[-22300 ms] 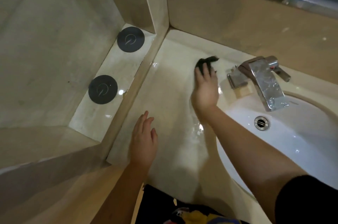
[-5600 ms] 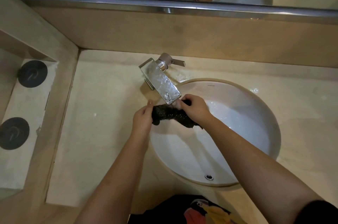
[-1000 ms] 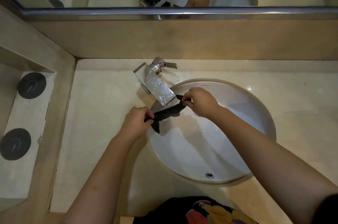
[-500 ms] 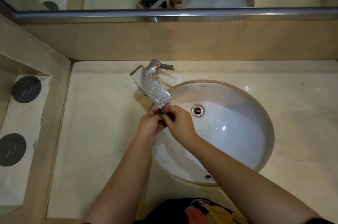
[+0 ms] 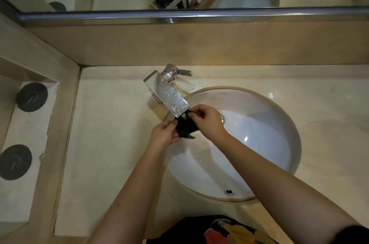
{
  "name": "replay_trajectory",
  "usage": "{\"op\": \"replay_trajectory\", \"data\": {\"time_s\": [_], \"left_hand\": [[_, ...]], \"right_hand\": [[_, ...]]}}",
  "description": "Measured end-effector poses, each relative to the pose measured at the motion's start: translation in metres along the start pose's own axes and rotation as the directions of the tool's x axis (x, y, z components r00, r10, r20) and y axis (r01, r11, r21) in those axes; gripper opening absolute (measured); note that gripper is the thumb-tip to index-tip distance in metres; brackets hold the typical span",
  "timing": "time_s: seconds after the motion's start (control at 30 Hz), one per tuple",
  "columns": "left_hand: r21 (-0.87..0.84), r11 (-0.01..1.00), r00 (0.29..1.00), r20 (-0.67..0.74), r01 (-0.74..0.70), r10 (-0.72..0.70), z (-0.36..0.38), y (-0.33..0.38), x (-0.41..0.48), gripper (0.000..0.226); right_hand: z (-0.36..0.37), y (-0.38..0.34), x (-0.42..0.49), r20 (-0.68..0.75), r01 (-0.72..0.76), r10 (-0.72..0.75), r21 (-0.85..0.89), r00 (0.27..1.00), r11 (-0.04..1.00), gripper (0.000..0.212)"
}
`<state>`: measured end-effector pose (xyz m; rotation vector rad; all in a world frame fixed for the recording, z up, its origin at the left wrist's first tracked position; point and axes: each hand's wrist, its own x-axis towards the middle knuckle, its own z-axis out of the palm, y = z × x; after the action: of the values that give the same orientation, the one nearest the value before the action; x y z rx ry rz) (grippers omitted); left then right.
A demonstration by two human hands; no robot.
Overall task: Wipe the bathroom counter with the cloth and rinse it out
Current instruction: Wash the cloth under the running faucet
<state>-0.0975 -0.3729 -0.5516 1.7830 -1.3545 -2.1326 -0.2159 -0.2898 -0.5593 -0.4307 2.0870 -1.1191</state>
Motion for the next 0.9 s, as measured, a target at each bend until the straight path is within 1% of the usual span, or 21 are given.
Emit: {"op": "replay_trajectory", "data": {"time_s": [0.07,0.13,0.17,0.2,0.23,0.27,0.3,0.33,0.37,0.4,0.43,0.47,0.53,0.6,0.63,0.67,0.7,0.73,0.77,0.8,0.9], "left_hand": [[-0.006,1.000,1.000,0.026,-0.008,0.009,0.002,0.003,0.000,0.029],[0.043,0.997,0.998,-0.003,-0.066,0.066,0.003,0.005,0.000,0.027],[0.066,0.993,0.995,-0.016,-0.097,0.098,0.003,0.006,-0.001,0.023],[0.081,0.989,0.992,-0.009,-0.122,0.123,0.003,0.007,-0.002,0.018],[0.095,0.985,0.989,0.022,-0.145,0.144,0.003,0.008,-0.004,0.013],[0.122,0.978,0.984,0.079,-0.171,0.162,0.002,0.008,-0.004,0.012],[0.147,0.969,0.972,0.154,-0.199,0.176,0.001,0.009,-0.005,0.014],[0.165,0.960,0.956,0.227,-0.227,0.187,-0.001,0.009,-0.005,0.017],[0.170,0.953,0.937,0.289,-0.252,0.196,-0.002,0.011,-0.007,0.020],[0.175,0.945,0.921,0.328,-0.276,0.209,-0.003,0.012,-0.008,0.023],[0.174,0.939,0.909,0.351,-0.297,0.223,-0.005,0.014,-0.009,0.024],[0.175,0.933,0.903,0.359,-0.314,0.236,-0.007,0.017,-0.010,0.022],[0.202,0.921,0.915,0.305,-0.332,0.263,-0.015,0.022,-0.010,0.022],[0.308,0.888,0.939,0.126,-0.343,0.319,-0.029,0.024,-0.005,0.016],[0.384,0.861,0.937,0.033,-0.333,0.347,-0.037,0.023,-0.001,0.012],[0.456,0.835,0.931,-0.037,-0.307,0.363,-0.044,0.022,0.002,0.007],[0.502,0.817,0.926,-0.076,-0.285,0.370,-0.048,0.020,0.002,0.006],[0.528,0.803,0.923,-0.088,-0.276,0.375,-0.050,0.017,0.001,0.018],[0.547,0.786,0.921,-0.063,-0.290,0.383,-0.050,0.015,0.000,0.031],[0.577,0.755,0.919,-0.022,-0.310,0.394,-0.048,0.013,-0.001,0.039],[0.645,0.655,0.906,0.152,-0.394,0.396,-0.033,0.007,-0.004,0.042]], "right_hand": [[0.007,-0.003,-0.014,0.128,0.082,-0.076,-0.036,0.989,0.996,0.009],[0.008,0.000,-0.026,0.248,0.124,-0.108,-0.050,0.963,0.991,0.015],[0.006,0.002,-0.028,0.254,0.097,-0.091,-0.011,0.963,0.995,0.016],[0.003,0.006,-0.027,0.220,0.057,-0.062,0.029,0.974,0.998,0.017],[0.000,0.011,-0.024,0.154,0.031,-0.037,0.038,0.987,0.999,0.018],[-0.004,0.015,-0.021,0.081,0.034,-0.033,-0.007,0.996,0.999,0.021],[-0.008,0.019,-0.016,0.038,0.048,-0.045,-0.080,0.998,0.996,0.027],[-0.012,0.023,-0.010,0.042,0.067,-0.062,-0.142,0.997,0.988,0.037],[-0.013,0.027,-0.002,0.097,0.093,-0.075,-0.197,0.993,0.976,0.048],[-0.014,0.029,0.004,0.183,0.135,-0.091,-0.242,0.979,0.961,0.056],[-0.012,0.032,0.011,0.272,0.185,-0.108,-0.276,0.956,0.943,0.060],[-0.010,0.034,0.016,0.348,0.225,-0.115,-0.293,0.930,0.929,0.057],[-0.008,0.036,0.025,0.428,0.228,-0.082,-0.301,0.900,0.926,0.037],[-0.012,0.033,0.025,0.441,0.223,-0.052,-0.347,0.896,0.911,0.019],[-0.014,0.033,0.026,0.435,0.217,-0.045,-0.355,0.899,0.909,0.013],[-0.016,0.033,0.025,0.420,0.214,-0.051,-0.352,0.906,0.911,0.009],[-0.016,0.032,0.025,0.392,0.217,-0.073,-0.338,0.917,0.916,0.008],[-0.016,0.029,0.023,0.355,0.219,-0.099,-0.316,0.930,0.923,0.007],[-0.014,0.025,0.022,0.312,0.214,-0.121,-0.284,0.942,0.935,0.009],[-0.012,0.020,0.019,0.272,0.199,-0.133,-0.231,0.953,0.952,0.012],[-0.006,0.007,0.007,0.214,0.092,-0.096,0.026,0.972,0.995,0.023]]}}
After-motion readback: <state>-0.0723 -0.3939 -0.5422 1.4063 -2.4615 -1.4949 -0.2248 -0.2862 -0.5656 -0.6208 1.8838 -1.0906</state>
